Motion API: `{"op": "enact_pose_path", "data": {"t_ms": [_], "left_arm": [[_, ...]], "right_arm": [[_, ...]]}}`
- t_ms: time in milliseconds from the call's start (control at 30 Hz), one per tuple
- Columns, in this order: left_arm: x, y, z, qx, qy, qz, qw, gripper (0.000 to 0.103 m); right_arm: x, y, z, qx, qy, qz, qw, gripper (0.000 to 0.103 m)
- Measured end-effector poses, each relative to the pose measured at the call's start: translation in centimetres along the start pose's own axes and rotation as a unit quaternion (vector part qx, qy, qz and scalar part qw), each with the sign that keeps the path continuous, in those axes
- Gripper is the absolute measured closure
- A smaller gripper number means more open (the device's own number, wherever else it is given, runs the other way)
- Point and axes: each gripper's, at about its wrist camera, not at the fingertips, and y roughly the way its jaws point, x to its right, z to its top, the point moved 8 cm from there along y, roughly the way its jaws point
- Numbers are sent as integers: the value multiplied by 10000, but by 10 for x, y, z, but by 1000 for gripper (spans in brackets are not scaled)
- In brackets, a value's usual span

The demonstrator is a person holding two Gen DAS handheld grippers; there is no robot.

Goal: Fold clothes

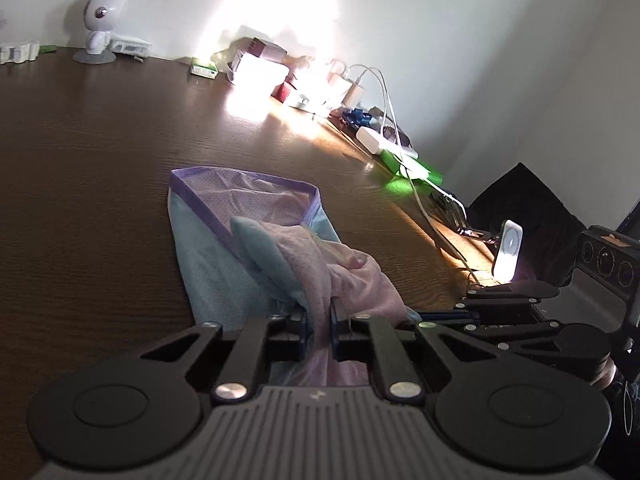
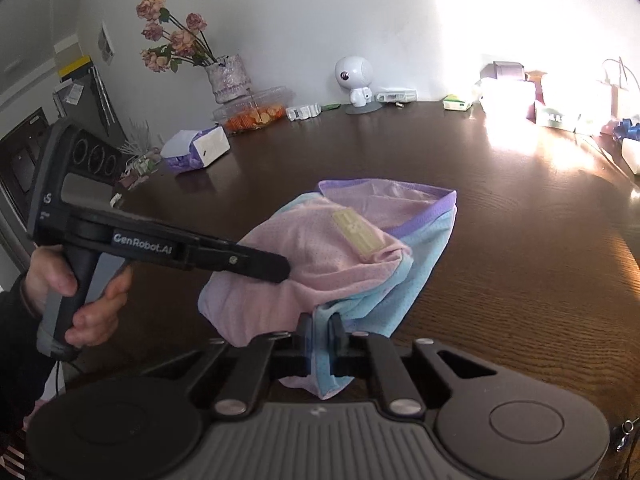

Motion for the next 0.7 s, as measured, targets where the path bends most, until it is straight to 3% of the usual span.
{"op": "enact_pose_path", "data": {"t_ms": [100, 167, 233, 267, 333, 400, 467, 533, 567, 600, 700], "left_arm": [[6, -22, -24, 22, 25, 262, 9997, 92], [3, -20, -34, -53, 78, 380, 9992, 78], [-2, -20, -35, -66, 60, 422, 9991, 59], [-5, -21, -32, -30, 15, 392, 9992, 56], [-11, -24, -26, 40, -74, 330, 9994, 55], [-16, -28, -20, 110, -164, 268, 9994, 55], [-21, -18, -15, 63, -284, 231, 9993, 62], [-24, -6, -12, -42, -406, 184, 9990, 90], [-22, -3, -11, -3, -398, 136, 9991, 91], [-17, -4, -9, 99, -331, 102, 9993, 94], [-7, -7, -7, 153, -261, 35, 9995, 94]], "right_arm": [[-16, -15, -3, 27, -74, 202, 9998, 97], [-24, -15, -11, -131, -136, 251, 9995, 97], [-26, -12, -16, -216, -220, 214, 9993, 90], [-25, -13, -16, -198, -237, 175, 9994, 90], [-19, -19, -8, 13, -82, 143, 9999, 74], [-11, -22, 0, 246, 152, 151, 9995, 67], [-4, -13, 4, 244, 326, 76, 9991, 68], [1, 7, -1, 13, 478, 11, 9989, 69], [2, 17, -6, -129, 582, -24, 9982, 73], [2, 18, -7, -107, 610, -66, 9981, 90], [-1, 9, -7, 107, 619, -226, 9978, 96]]}}
